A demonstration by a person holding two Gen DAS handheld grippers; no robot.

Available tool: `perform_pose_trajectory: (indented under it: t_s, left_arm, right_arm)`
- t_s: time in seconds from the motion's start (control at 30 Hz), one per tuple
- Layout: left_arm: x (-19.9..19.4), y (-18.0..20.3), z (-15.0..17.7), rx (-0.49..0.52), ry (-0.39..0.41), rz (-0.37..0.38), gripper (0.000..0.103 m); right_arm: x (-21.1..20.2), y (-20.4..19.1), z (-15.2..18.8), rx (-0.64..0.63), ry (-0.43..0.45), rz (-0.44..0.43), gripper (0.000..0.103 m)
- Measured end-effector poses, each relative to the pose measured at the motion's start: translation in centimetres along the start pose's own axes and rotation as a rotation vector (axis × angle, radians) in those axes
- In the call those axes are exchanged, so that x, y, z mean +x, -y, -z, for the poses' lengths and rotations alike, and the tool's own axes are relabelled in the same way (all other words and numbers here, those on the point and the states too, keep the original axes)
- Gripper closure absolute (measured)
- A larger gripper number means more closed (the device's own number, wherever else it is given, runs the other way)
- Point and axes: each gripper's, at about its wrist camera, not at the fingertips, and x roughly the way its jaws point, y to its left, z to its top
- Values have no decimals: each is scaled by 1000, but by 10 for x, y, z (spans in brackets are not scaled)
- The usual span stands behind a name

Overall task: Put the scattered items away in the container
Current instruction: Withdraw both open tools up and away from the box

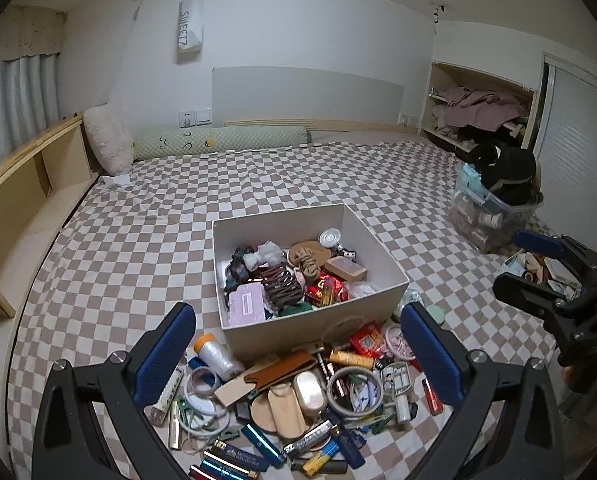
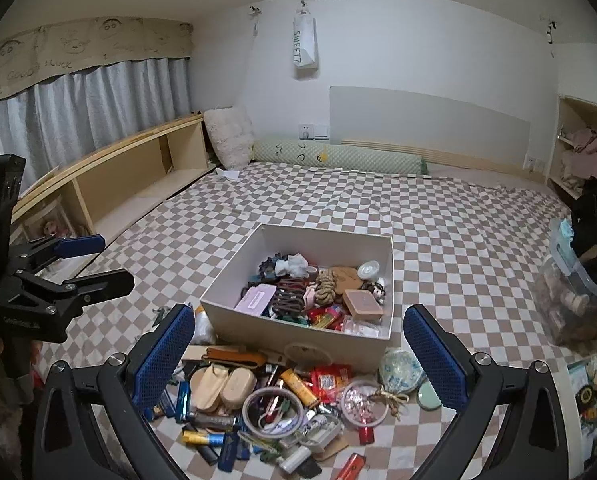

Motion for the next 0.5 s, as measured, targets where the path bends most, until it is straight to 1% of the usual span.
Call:
perform_pose_trajectory:
  t_s: [0.17,0.3,0.5]
  left_arm:
    - [-6,2,15,14,-4,-12,0]
    - [-13,4,25,17,7,-24,0]
    - [-16,5,39,9,-3,-10,0]
  right_arm:
    - [-10,-6,14,-10,3,-3,0]
    - [-16,-11,25,-34,9,5,0]
    - [-22,-10,39,-28,10,13,0]
